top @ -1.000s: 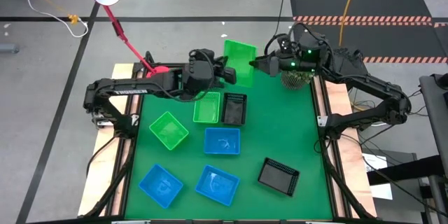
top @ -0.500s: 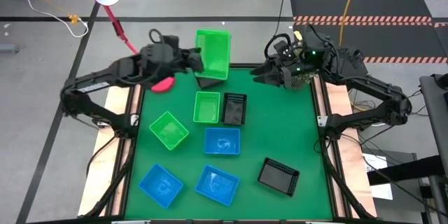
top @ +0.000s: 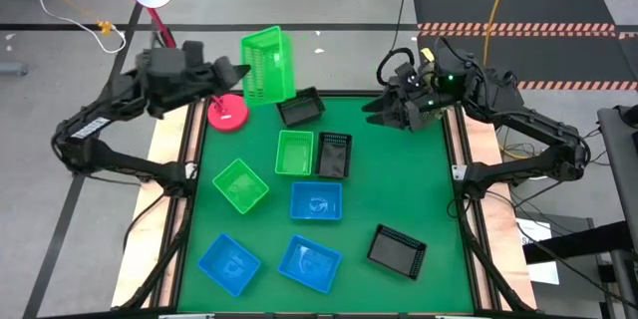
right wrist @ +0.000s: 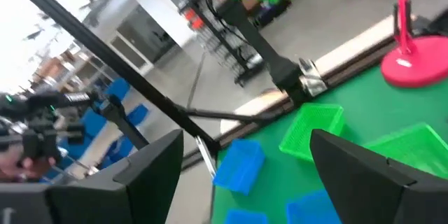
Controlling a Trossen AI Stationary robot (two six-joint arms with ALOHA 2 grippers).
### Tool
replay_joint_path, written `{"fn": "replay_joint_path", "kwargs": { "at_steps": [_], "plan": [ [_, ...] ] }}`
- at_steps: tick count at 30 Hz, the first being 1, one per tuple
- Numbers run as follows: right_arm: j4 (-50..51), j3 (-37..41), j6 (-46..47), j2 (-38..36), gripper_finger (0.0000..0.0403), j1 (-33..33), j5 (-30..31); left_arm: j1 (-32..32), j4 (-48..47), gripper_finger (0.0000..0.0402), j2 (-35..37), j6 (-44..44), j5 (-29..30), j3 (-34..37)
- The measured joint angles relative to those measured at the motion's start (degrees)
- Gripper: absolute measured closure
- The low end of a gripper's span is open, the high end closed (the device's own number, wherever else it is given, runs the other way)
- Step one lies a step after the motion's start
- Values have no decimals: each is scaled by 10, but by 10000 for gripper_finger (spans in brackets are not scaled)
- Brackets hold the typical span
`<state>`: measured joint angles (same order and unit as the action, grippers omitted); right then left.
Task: Stack baskets by color
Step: Stack the top right green bin on top of the top left green bin
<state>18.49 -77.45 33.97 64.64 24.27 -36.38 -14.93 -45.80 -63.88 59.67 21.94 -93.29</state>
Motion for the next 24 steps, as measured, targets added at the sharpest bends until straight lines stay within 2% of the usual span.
{"fn": "replay_joint_path", "kwargs": {
  "at_steps": [5, 9, 24],
  "plan": [
    [48, 0, -48, -19, 101, 0, 2, 1, -37, 394, 14, 31, -33, 0],
    [51, 0, -64, -32, 101, 0, 4, 1, -63, 394, 12, 45, -58, 0],
    [54, 0, -152, -54, 104, 0, 23, 1, -111, 392, -53, 36, -120, 0]
  ]
}}
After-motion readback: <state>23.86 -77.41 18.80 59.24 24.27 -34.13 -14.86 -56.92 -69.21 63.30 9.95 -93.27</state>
